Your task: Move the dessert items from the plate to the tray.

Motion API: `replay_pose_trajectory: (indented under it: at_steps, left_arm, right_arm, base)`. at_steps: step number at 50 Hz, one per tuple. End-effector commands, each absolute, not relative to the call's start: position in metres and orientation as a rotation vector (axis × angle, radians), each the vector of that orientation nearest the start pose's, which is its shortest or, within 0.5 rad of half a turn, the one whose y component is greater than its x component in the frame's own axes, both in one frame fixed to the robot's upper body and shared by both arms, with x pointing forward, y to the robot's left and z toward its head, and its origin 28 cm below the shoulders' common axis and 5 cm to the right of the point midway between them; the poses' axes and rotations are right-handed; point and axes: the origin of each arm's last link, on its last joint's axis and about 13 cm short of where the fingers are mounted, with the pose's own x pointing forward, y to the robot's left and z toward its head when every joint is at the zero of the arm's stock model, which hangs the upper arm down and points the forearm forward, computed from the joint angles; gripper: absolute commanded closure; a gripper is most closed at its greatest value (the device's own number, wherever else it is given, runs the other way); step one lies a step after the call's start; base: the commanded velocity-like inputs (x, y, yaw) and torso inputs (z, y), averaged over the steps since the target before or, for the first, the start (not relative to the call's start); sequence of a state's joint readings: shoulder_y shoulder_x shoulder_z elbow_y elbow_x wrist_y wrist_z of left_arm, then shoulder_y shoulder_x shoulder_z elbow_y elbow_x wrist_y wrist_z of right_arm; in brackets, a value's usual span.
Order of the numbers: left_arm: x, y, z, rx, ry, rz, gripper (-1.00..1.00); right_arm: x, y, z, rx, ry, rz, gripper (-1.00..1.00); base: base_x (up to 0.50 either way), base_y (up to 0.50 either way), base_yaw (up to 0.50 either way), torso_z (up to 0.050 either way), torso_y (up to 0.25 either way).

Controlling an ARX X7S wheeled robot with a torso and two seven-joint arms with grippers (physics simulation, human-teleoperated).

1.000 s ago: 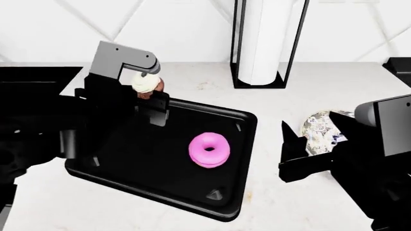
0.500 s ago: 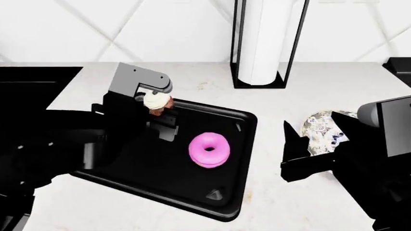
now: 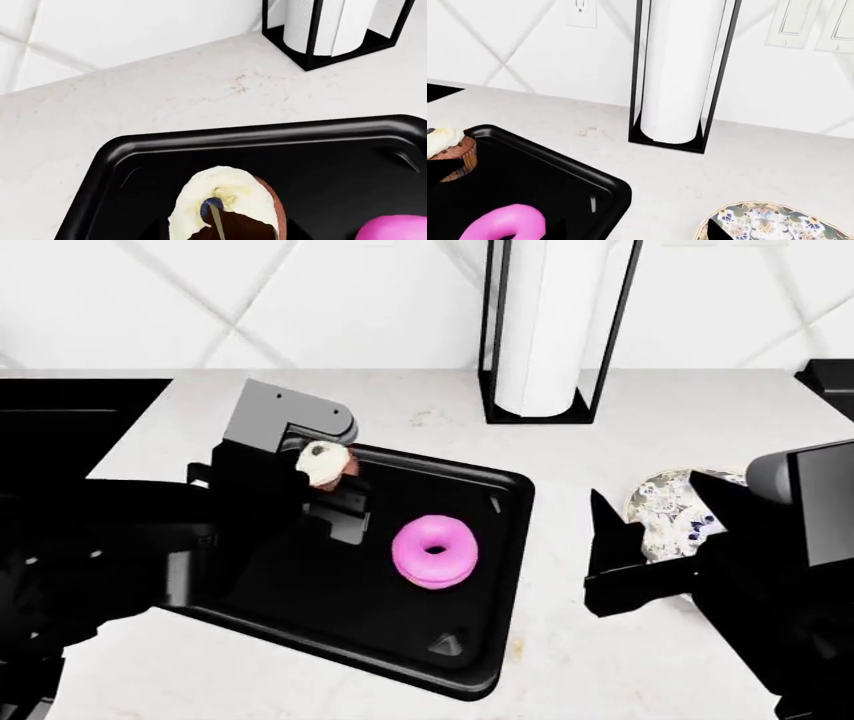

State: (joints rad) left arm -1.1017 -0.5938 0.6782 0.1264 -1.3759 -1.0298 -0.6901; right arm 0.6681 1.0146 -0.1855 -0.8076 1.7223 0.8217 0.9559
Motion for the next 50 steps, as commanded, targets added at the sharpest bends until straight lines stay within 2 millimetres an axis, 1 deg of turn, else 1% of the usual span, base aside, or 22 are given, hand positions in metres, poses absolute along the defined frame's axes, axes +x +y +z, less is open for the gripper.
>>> replay_pose_trajectory:
  at_steps: [1,9,14,17,23,30,36,39,46,50]
  left_arm:
    - [0.286,0.210,0.229,0.190,0.393,-0.248,-1.00]
    - [0.283,0.211,0.232,0.192,0.391,-0.239,-1.00]
    - [0.278,0.211,0.238,0.191,0.375,-0.238,-1.00]
    - [0.275,0.211,0.244,0.195,0.361,-0.240,-1.00]
    - [0.263,0.211,0.264,0.204,0.313,-0.242,-1.00]
    - [0.241,0.217,0.293,0.200,0.236,-0.227,-1.00]
    - [0.217,0.229,0.313,0.204,0.178,-0.197,-1.00]
    - [0.204,0.236,0.317,0.206,0.170,-0.187,-1.00]
    - [0.181,0.250,0.326,0.186,0.155,-0.172,-1.00]
    - [0.166,0.262,0.338,0.179,0.126,-0.127,-1.00]
  right_arm:
    - [0.166,-0.145,0.250,-0.085,0.103,0.169,-1.00]
    - [0.166,-0.145,0.250,-0.086,0.102,0.169,-1.00]
    - [0.166,-0.144,0.251,-0.089,0.100,0.170,-1.00]
    - [0.166,-0.144,0.252,-0.089,0.099,0.170,-1.00]
    - [0.166,-0.144,0.253,-0.091,0.096,0.172,-1.00]
    - [0.165,-0.145,0.258,-0.096,0.088,0.167,-1.00]
    - [0.163,-0.145,0.264,-0.101,0.078,0.160,-1.00]
    - [0.162,-0.146,0.268,-0.106,0.070,0.162,-1.00]
    - [0.155,-0.149,0.288,-0.118,0.033,0.170,-1.00]
    - [0.148,-0.152,0.302,-0.128,0.000,0.147,-1.00]
  base:
    - [0.00,0.00,0.00,0.000,0.000]
    - [0.00,0.00,0.00,0.000,0.000]
    - [0.00,0.00,0.00,0.000,0.000]
    - [0.00,0.00,0.00,0.000,0.000]
    - [0.00,0.00,0.00,0.000,0.000]
    - [0.00,0.00,0.00,0.000,0.000]
    - [0.00,0.00,0.00,0.000,0.000]
    - [0.00,0.00,0.00,0.000,0.000]
    - [0.00,0.00,0.00,0.000,0.000]
    - [0.00,0.00,0.00,0.000,0.000]
